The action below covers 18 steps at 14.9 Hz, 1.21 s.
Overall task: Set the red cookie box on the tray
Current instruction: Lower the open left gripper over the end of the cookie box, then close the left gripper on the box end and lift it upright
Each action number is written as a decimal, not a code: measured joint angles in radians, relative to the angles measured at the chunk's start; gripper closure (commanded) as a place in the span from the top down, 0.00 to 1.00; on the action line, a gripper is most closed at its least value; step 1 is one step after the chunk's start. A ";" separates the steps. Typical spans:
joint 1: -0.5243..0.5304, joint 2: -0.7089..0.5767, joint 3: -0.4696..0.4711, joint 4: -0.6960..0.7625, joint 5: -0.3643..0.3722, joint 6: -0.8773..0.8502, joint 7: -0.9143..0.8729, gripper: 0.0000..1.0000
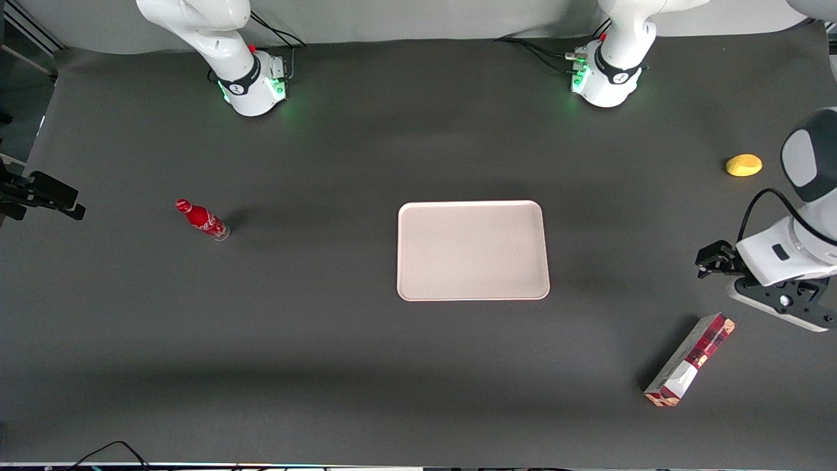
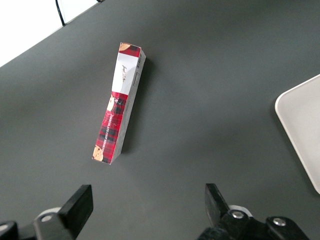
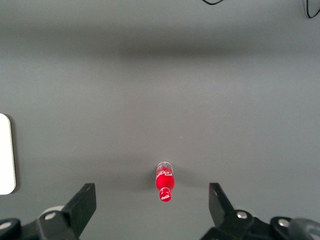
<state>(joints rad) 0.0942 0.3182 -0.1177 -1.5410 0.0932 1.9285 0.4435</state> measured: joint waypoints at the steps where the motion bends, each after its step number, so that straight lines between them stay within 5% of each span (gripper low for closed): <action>1: 0.000 0.019 0.004 0.001 0.000 0.024 0.007 1.00; 18: 0.005 0.298 0.059 0.021 0.004 0.295 0.052 1.00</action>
<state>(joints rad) 0.0994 0.6160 -0.0589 -1.5200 0.0971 2.2235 0.4959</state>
